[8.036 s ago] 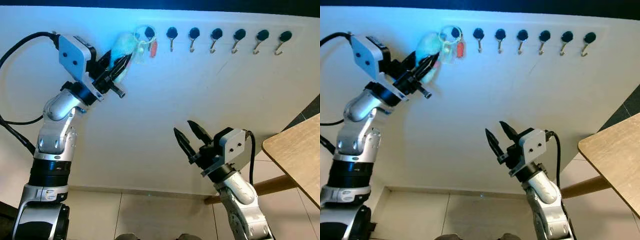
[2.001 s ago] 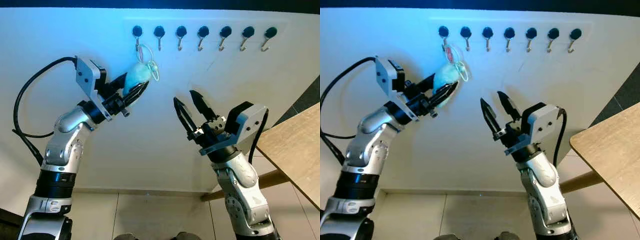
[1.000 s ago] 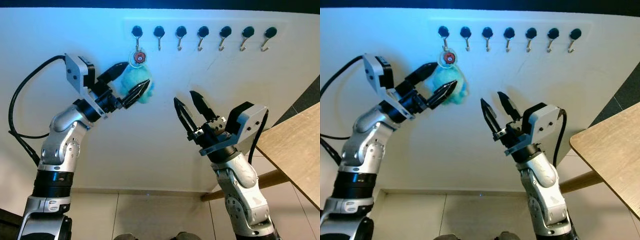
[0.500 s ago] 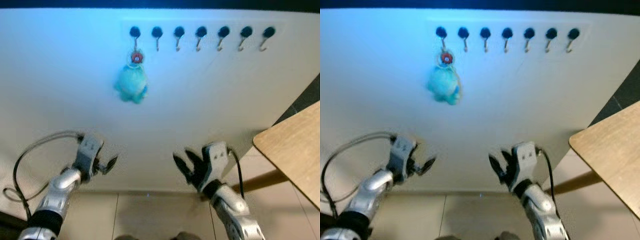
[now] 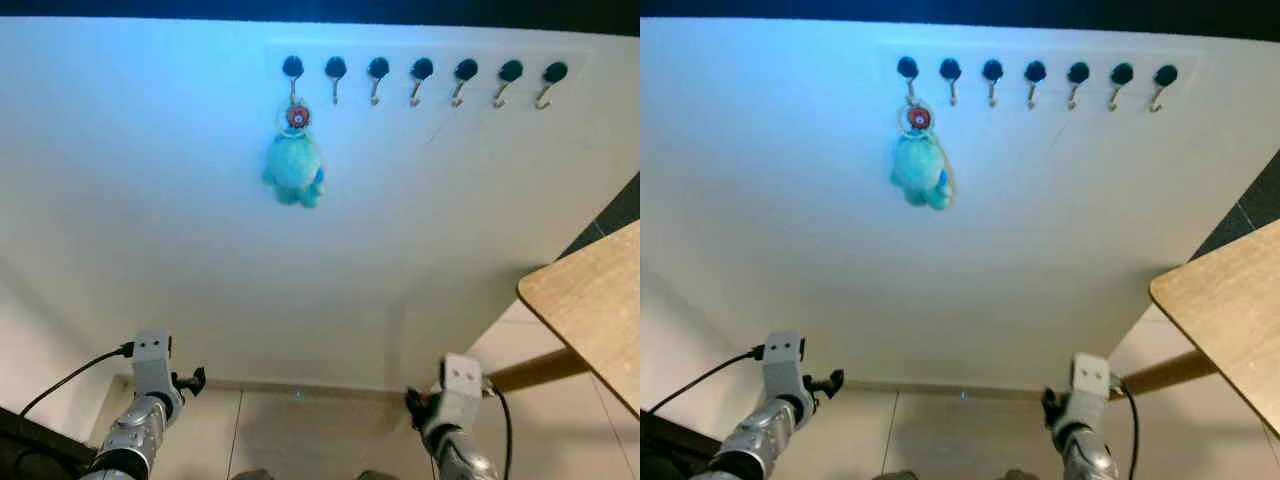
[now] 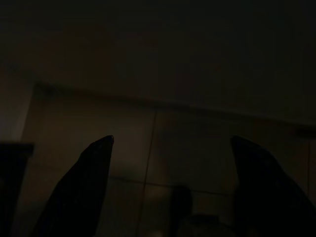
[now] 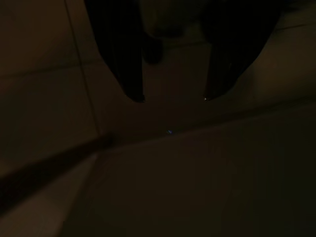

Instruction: Hang keys on a hook

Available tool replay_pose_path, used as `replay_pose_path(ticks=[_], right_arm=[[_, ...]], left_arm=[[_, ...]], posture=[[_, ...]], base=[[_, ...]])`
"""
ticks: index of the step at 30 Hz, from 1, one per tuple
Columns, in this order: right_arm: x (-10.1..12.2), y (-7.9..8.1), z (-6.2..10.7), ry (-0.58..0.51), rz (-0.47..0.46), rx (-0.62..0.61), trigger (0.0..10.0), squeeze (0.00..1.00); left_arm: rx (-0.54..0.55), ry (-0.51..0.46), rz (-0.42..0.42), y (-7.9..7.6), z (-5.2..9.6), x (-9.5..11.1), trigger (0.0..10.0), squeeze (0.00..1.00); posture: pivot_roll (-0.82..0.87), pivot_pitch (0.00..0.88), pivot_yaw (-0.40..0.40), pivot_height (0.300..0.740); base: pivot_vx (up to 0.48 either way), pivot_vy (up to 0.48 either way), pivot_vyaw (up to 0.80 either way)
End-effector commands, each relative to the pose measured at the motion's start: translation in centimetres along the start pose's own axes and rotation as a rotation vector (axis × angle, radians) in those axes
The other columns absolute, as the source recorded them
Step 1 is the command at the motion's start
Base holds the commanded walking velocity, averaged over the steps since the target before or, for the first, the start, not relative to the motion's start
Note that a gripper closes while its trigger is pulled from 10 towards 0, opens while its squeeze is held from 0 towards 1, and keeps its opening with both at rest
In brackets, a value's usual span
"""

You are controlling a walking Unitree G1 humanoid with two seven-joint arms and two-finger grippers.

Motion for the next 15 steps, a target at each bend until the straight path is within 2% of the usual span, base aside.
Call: replay_pose_path(ticks=[1, 3, 5, 9, 10, 12, 13, 15], right_arm=[[-0.4, -0.9, 0.2, 0.006, 0.018, -0.034, 10.0, 0.00], [-0.5, -2.5, 0.4, -0.013, 0.042, -0.094, 10.0, 0.00], [-0.4, -2.7, 0.4, -0.018, 0.043, -0.104, 10.0, 0.00], [-0.2, -4.9, 0.9, -0.055, 0.007, -0.211, 10.0, 0.00], [-0.2, -4.9, 0.9, -0.055, 0.007, -0.211, 10.0, 0.00], [-0.1, -5.4, 1.0, -0.068, 0.007, -0.223, 10.0, 0.00], [0.0, -5.4, 1.0, -0.072, 0.010, -0.217, 10.0, 0.00], [0.0, -5.3, 1.0, -0.073, 0.014, -0.213, 10.0, 0.00]], left_arm=[[-0.050, 0.003, -0.041, -1.6, -0.1, -0.3, 10.0, 0.00], [-0.053, 0.006, -0.061, -2.1, -0.2, -0.4, 10.0, 0.00], [-0.050, 0.008, -0.067, -2.1, -0.2, -0.4, 10.0, 0.00], [-0.057, 0.104, -0.193, -2.6, 0.0, -2.4, 10.0, 0.00], [-0.057, 0.104, -0.193, -2.6, 0.0, -2.4, 10.0, 0.00], [-0.095, 0.103, -0.314, -3.1, 0.2, -2.9, 10.0, 0.00], [-0.129, 0.114, -0.340, -3.6, 0.2, -3.2, 10.0, 0.00], [-0.145, 0.116, -0.343, -3.8, 0.3, -3.3, 10.0, 0.00]], posture=[[0.01, 0.008, 0.016, 0.740], [0.01, 0.002, 0.017, 0.740], [0.01, 0.002, 0.017, 0.740], [-0.01, 0.000, 0.024, 0.740], [-0.01, 0.000, 0.024, 0.740], [-0.01, 0.000, 0.023, 0.740], [-0.02, 0.000, 0.023, 0.740], [-0.02, 0.000, 0.023, 0.740]], base=[[0.000, 0.000, 0.00], [0.000, 0.000, 0.00], [0.000, 0.000, 0.00], [0.000, 0.000, 0.00], [0.000, 0.000, 0.00], [0.000, 0.000, 0.00], [0.000, 0.000, 0.00], [0.000, 0.000, 0.00]])
Point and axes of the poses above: a point about 5 cm out from each wrist's last joint towards the gripper, its own z axis pointing back from the gripper into the wrist, its own x axis along the axis of the wrist's last joint, y = z × x, the point moved 3 cm from there along -z, pointing out of the wrist towards the gripper, and after that the axes turned 15 degrees about -z, right-handed, at the moved point
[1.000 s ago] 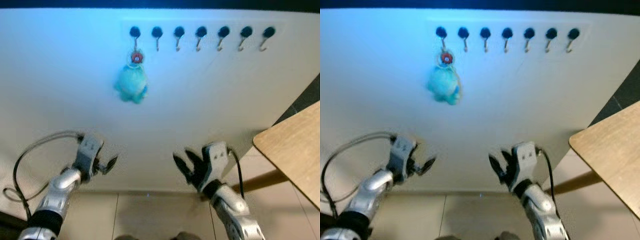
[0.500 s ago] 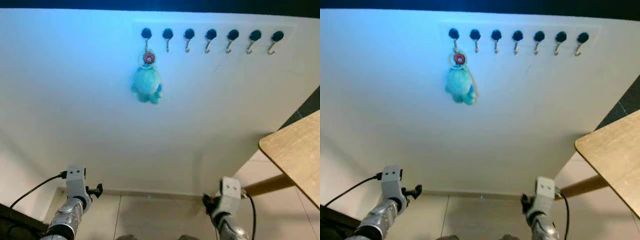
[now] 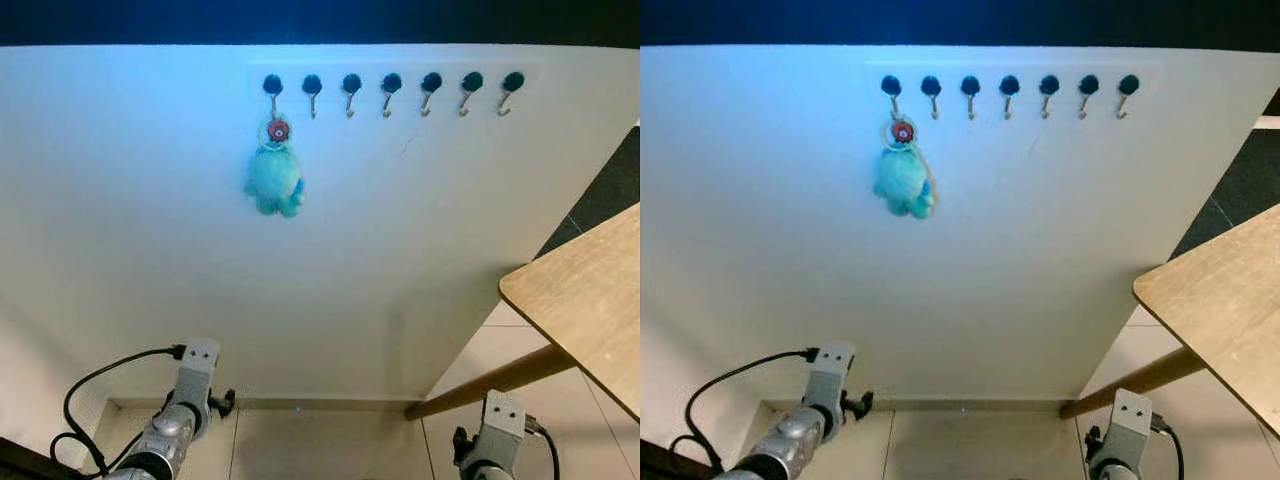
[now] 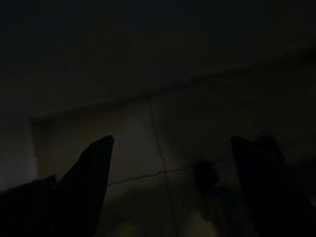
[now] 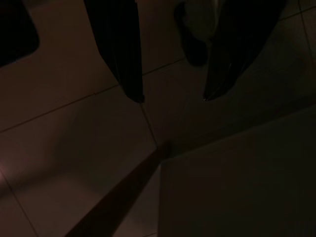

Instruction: Hang keys on a hook

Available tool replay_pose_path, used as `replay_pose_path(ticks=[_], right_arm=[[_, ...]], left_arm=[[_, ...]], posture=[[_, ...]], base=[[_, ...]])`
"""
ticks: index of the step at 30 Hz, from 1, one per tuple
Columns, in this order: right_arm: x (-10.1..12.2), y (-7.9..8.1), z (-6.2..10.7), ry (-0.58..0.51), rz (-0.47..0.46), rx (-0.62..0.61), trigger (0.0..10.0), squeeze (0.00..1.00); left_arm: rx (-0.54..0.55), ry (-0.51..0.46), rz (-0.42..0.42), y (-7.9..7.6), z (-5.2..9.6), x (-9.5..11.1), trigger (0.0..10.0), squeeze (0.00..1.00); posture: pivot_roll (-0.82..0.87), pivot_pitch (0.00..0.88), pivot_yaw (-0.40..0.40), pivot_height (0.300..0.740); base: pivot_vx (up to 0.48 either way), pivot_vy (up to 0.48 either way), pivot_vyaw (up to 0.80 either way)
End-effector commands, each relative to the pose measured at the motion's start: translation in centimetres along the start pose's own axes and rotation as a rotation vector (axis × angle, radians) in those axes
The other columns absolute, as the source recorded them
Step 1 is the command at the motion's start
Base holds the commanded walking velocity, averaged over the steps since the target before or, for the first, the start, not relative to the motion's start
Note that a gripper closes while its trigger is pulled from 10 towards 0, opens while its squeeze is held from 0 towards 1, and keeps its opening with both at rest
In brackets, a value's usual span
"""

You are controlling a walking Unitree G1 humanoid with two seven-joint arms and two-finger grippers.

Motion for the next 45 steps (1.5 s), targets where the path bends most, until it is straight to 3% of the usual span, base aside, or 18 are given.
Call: replay_pose_path(ticks=[1, 5, 9, 16, 23, 32, 40, 43, 44, 45], right_arm=[[0.3, 0.0, -0.1, -0.010, 0.003, 0.008, 10.0, 0.00], [0.4, 0.6, -0.3, -0.003, 0.023, 0.048, 10.0, 0.00], [1.0, 2.9, -0.5, -0.012, 0.117, 0.164, 10.0, 0.00], [0.3, 3.5, -0.4, 0.016, 0.109, 0.193, 10.0, 0.00], [-1.3, 3.6, 0.0, 0.076, 0.135, 0.195, 10.0, 0.00], [-3.0, 2.0, 0.7, 0.132, 0.125, 0.140, 10.0, 0.00], [-2.9, 2.5, 0.6, 0.118, 0.090, 0.137, 10.0, 0.00], [-3.5, 2.4, 0.9, 0.142, 0.125, 0.159, 10.0, 0.00], [-3.2, 2.0, 0.8, 0.130, 0.096, 0.127, 10.0, 0.00], [-3.2, 1.9, 0.7, 0.140, 0.108, 0.130, 10.0, 0.00]], left_arm=[[-0.034, 0.003, -0.009, -0.7, 0.1, -0.4, 10.0, 0.00], [-0.059, -0.017, 0.010, -1.1, 0.0, 0.0, 10.0, 0.00], [-0.058, -0.039, 0.005, -0.8, -0.3, 1.1, 10.0, 0.00], [-0.039, -0.028, 0.034, 0.0, -0.2, 0.8, 10.0, 0.00], [-0.026, -0.003, 0.021, 0.2, 0.0, 0.0, 10.0, 0.00], [-0.059, -0.033, 0.023, -1.3, -0.2, 0.6, 10.0, 0.00], [-0.081, -0.035, 0.001, -1.2, -0.4, 1.1, 10.0, 0.00], [-0.089, -0.029, -0.008, -1.2, -0.2, 0.7, 10.0, 0.00], [-0.036, -0.030, 0.015, -0.5, -0.3, 0.9, 10.0, 0.00], [-0.013, -0.034, 0.068, -0.1, -0.2, 0.9, 10.0, 0.00]], posture=[[-0.02, 0.000, 0.020, 0.740], [-0.02, 0.000, 0.016, 0.740], [0.00, 0.007, 0.008, 0.740], [0.02, 0.046, 0.009, 0.740], [0.01, 0.068, 0.021, 0.740], [-0.02, 0.074, 0.025, 0.740], [-0.04, 0.100, 0.039, 0.740], [-0.03, 0.043, 0.027, 0.740], [-0.01, 0.079, 0.018, 0.740], [0.00, 0.054, 0.006, 0.740]], base=[[0.000, 0.000, 0.00], [0.000, 0.000, 0.00], [0.000, 0.000, 0.00], [0.000, 0.000, 0.00], [0.000, 0.000, 0.00], [0.000, 0.000, 0.00], [0.000, 0.000, 0.00], [0.000, 0.000, 0.00], [0.000, 0.000, 0.00], [0.000, 0.000, 0.00]])
Point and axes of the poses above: a point about 5 cm out from each wrist's last joint towards the gripper, its own z axis pointing back from the gripper into the wrist, its own x axis along the axis of the wrist's last joint, y = z × x, the point moved 3 cm from there along -z, pointing out of the wrist towards the gripper, and after that the axes turned 15 degrees about -z, right-handed, at the moved point
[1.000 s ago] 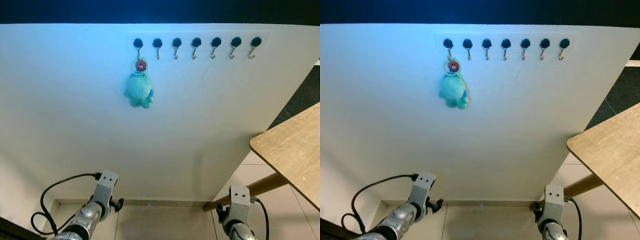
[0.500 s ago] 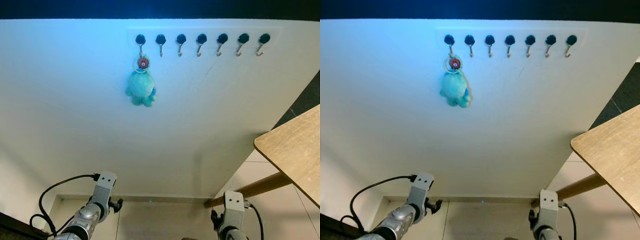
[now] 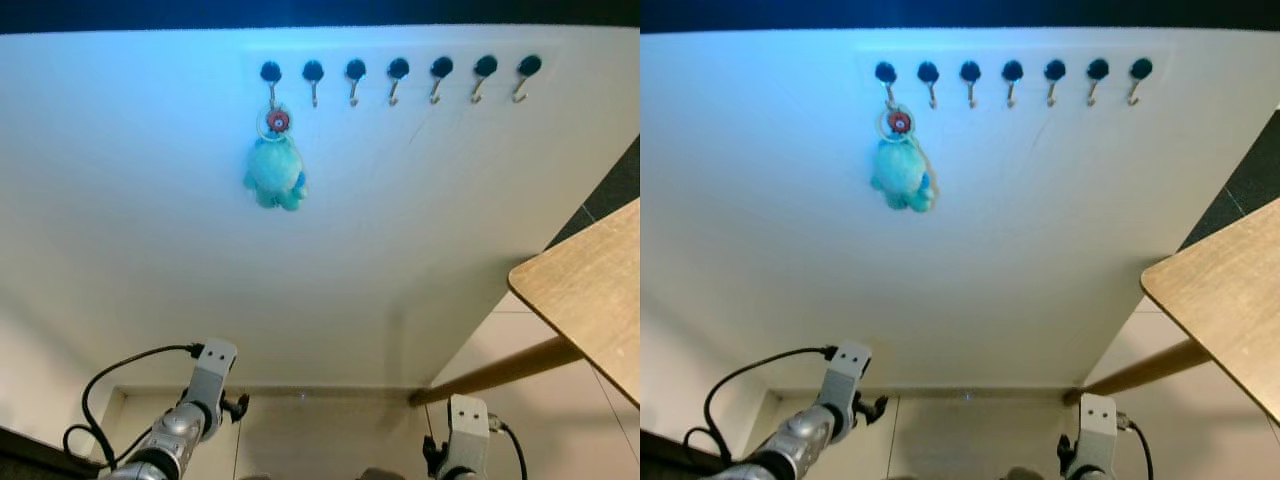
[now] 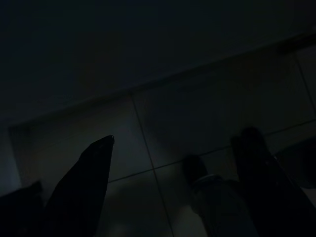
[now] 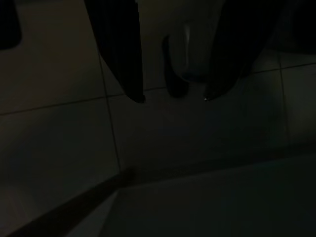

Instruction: Hang keys on a hook

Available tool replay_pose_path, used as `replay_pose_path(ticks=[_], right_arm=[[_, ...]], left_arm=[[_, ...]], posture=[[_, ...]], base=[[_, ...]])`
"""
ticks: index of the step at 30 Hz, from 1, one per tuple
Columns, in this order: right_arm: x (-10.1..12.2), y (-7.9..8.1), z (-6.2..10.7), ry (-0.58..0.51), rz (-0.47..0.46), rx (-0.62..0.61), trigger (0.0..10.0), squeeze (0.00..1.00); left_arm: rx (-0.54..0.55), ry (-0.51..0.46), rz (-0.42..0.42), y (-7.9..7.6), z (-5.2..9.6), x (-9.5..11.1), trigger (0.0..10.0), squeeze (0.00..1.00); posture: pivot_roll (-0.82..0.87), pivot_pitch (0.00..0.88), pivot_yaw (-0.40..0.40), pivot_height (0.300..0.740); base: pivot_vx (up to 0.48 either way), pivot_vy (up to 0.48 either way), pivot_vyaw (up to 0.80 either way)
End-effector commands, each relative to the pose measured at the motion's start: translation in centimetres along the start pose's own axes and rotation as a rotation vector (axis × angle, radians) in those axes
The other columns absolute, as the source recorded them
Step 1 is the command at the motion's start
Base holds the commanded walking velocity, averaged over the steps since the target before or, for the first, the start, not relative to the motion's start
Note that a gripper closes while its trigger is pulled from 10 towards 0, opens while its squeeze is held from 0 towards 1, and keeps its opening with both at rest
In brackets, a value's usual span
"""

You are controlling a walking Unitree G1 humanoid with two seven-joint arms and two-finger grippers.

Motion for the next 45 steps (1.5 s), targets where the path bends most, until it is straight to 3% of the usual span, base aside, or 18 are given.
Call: replay_pose_path(ticks=[1, 7, 11, 19, 29, 45], right_arm=[[-0.4, -0.6, 0.1, 0.021, -0.007, -0.019, 10.0, 0.00], [-0.1, -0.5, -0.1, 0.035, -0.002, -0.013, 10.0, 0.00], [0.4, 0.5, -0.4, 0.021, 0.014, 0.018, 10.0, 0.00], [0.7, 0.8, -0.4, 0.005, 0.017, 0.035, 10.0, 0.00], [0.5, 0.3, -0.3, 0.021, 0.043, 0.041, 10.0, 0.00], [0.4, 1.1, -0.4, 0.022, 0.065, 0.073, 10.0, 0.00]], left_arm=[[0.033, 0.008, 0.053, 0.3, 0.1, -0.3, 10.0, 0.00], [0.031, 0.037, 0.029, 0.0, 0.3, -1.3, 10.0, 0.00], [0.038, 0.038, 0.051, -0.1, 0.4, -1.7, 10.0, 0.00], [0.029, 0.025, 0.064, -0.7, 0.6, -2.2, 10.0, 0.00], [0.065, -0.007, 0.094, -0.3, 0.7, -2.0, 10.0, 0.00], [0.079, -0.032, 0.119, -0.3, 0.7, -1.8, 10.0, 0.00]], posture=[[0.00, 0.054, 0.006, 0.740], [0.03, 0.064, -0.009, 0.740], [0.03, 0.069, -0.007, 0.740], [0.02, 0.078, -0.013, 0.740], [0.03, 0.087, -0.029, 0.740], [0.04, 0.088, -0.028, 0.740]], base=[[0.000, 0.000, 0.00], [0.000, 0.000, 0.00], [0.000, 0.000, -0.16], [0.000, 0.000, -0.80], [0.000, 0.000, -0.80], [0.000, 0.000, -0.80]])
Point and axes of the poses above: a point about 5 cm out from each wrist's last joint towards the gripper, its own z axis pointing back from the gripper into the wrist, its own x axis along the axis of the wrist's last joint, y = z × x, the point moved 3 cm from there along -z, pointing out of the wrist towards the gripper, and after that the axes turned 15 degrees about -z, right-handed, at the moved point
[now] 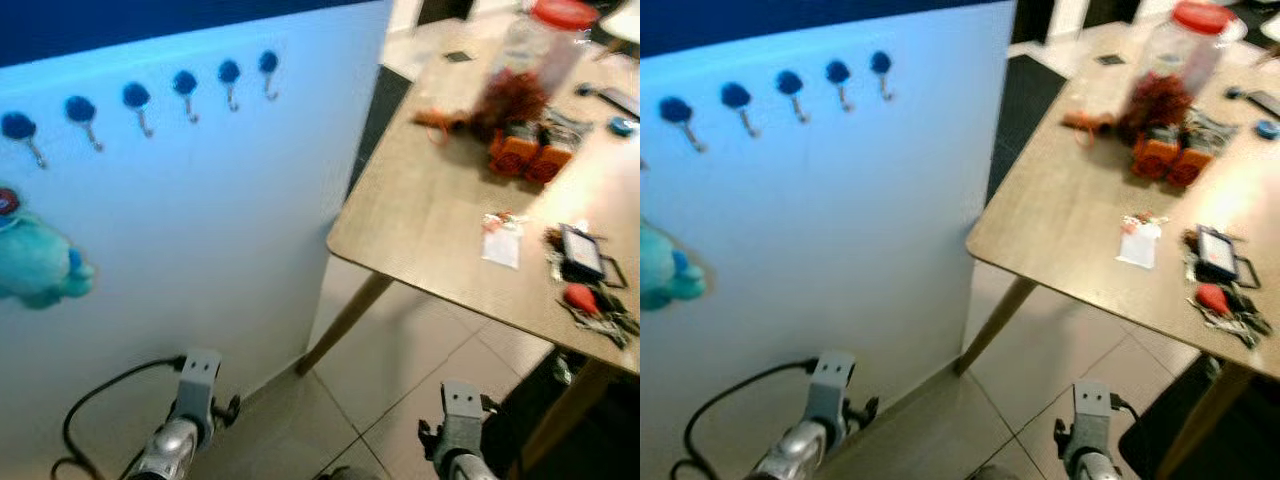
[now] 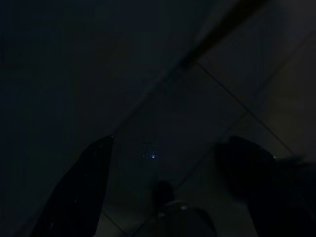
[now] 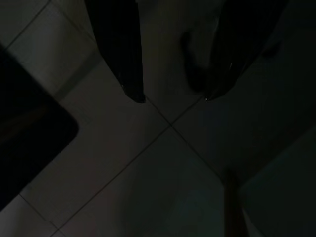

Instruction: Hang keys on a hook

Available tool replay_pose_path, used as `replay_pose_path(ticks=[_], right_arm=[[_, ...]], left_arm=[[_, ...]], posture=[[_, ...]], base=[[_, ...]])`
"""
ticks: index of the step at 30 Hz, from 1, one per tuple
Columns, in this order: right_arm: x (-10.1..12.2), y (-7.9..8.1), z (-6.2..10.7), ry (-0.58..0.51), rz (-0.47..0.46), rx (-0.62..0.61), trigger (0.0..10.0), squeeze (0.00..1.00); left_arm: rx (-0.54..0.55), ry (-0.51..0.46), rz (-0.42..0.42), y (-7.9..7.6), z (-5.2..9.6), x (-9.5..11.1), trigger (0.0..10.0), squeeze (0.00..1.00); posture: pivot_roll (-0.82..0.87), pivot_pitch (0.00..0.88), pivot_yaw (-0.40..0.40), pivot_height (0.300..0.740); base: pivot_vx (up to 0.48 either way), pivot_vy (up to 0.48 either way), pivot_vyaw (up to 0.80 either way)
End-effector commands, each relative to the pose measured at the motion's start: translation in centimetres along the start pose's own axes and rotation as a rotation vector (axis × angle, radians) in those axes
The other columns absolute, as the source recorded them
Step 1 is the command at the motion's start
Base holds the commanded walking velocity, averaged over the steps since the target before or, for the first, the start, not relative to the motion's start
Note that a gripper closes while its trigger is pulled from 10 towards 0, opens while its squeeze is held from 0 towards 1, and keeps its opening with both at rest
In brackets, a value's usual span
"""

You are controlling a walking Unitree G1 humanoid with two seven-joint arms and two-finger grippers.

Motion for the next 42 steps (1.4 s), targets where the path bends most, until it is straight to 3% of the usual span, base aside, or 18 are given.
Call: replay_pose_path(ticks=[1, 12, 22, 35, 42], right_arm=[[-0.4, -0.6, 0.2, 0.016, 0.004, -0.015, 10.0, 0.00], [-0.1, -0.5, 0.1, 0.015, 0.035, 0.010, 10.0, 0.00], [-0.1, 0.1, 0.0, 0.024, 0.054, 0.034, 10.0, 0.00], [-0.7, 0.7, 0.1, 0.021, 0.015, 0.024, 10.0, 0.00], [-0.8, 0.5, 0.2, 0.018, 0.008, 0.016, 10.0, 0.00]], left_arm=[[0.001, -0.002, -0.007, 0.0, -0.1, 0.2, 10.0, 0.00], [0.013, -0.022, 0.013, 0.0, -0.2, 0.7, 10.0, 0.00], [0.009, -0.038, 0.025, -0.1, -0.3, 1.1, 10.0, 0.00], [-0.053, -0.056, -0.021, -0.2, -0.5, 2.0, 10.0, 0.00], [-0.058, -0.051, -0.019, -0.5, -0.6, 2.1, 10.0, 0.00]], posture=[[0.04, 0.088, -0.028, 0.740], [0.04, 0.086, -0.034, 0.740], [0.05, 0.080, -0.025, 0.740], [0.06, 0.078, 0.014, 0.740], [0.05, 0.078, 0.011, 0.740]], base=[[0.000, 0.000, -0.80], [0.000, 0.000, -0.80], [0.000, 0.000, 0.00], [0.000, 0.000, 0.00], [0.000, -0.426, 0.00]])
Point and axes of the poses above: a point about 5 cm out from each wrist's last joint towards the gripper, its own z axis pointing back from the gripper into the wrist, its own x axis along the axis of the wrist's last joint, y = z × x, the point moved 3 cm from there along -z, pointing out of the wrist towards the gripper, and after that the axes turned 15 degrees about -z, right-handed, at the moved point
